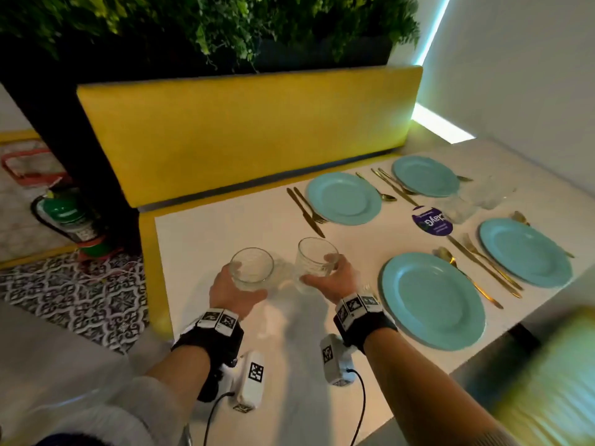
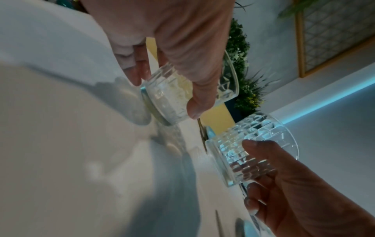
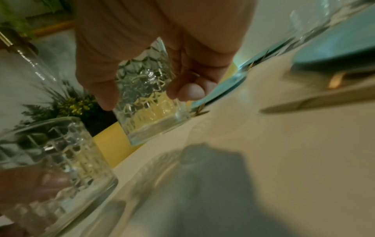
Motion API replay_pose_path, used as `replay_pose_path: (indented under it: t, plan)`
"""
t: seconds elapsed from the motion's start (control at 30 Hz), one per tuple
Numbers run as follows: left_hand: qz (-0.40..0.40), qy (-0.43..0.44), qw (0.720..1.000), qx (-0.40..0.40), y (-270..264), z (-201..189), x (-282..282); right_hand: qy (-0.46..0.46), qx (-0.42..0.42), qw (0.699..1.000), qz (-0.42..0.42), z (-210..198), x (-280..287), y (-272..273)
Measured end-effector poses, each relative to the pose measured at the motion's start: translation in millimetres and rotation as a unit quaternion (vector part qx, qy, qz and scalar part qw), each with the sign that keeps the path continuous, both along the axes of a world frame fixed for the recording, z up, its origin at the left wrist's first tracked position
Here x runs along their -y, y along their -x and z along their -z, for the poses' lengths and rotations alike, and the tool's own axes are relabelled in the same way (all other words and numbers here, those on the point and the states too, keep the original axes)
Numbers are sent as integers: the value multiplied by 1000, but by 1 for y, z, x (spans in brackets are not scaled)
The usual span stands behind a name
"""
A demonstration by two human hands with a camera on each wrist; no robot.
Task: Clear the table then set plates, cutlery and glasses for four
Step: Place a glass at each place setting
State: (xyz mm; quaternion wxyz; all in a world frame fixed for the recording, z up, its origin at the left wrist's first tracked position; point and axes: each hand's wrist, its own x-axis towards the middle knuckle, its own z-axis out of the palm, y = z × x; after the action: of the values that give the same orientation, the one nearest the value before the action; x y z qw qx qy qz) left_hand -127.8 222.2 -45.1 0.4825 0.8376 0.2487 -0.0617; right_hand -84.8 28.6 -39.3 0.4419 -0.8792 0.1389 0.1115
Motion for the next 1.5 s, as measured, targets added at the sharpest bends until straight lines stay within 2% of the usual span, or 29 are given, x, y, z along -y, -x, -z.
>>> replay_pose_path:
  t: [0.13,0.33,0.67,1.0,1.5]
  plan:
    - [45,-13,999,18,-34,-7,42,10,11,998,57,-14,55,-23]
    - [68,9,997,38,-86,-16,106,21,9,994,109,-24,136,-72]
    - [73,34,996,42,-154,-5,176,33,-37,985,163,8,223,-155]
    - [54,33,998,26,-184,10,206,31,-59,978,197,28,249,-191]
    - [72,43,996,9,-186,24,228,8,-64,984,166,26,256,-186]
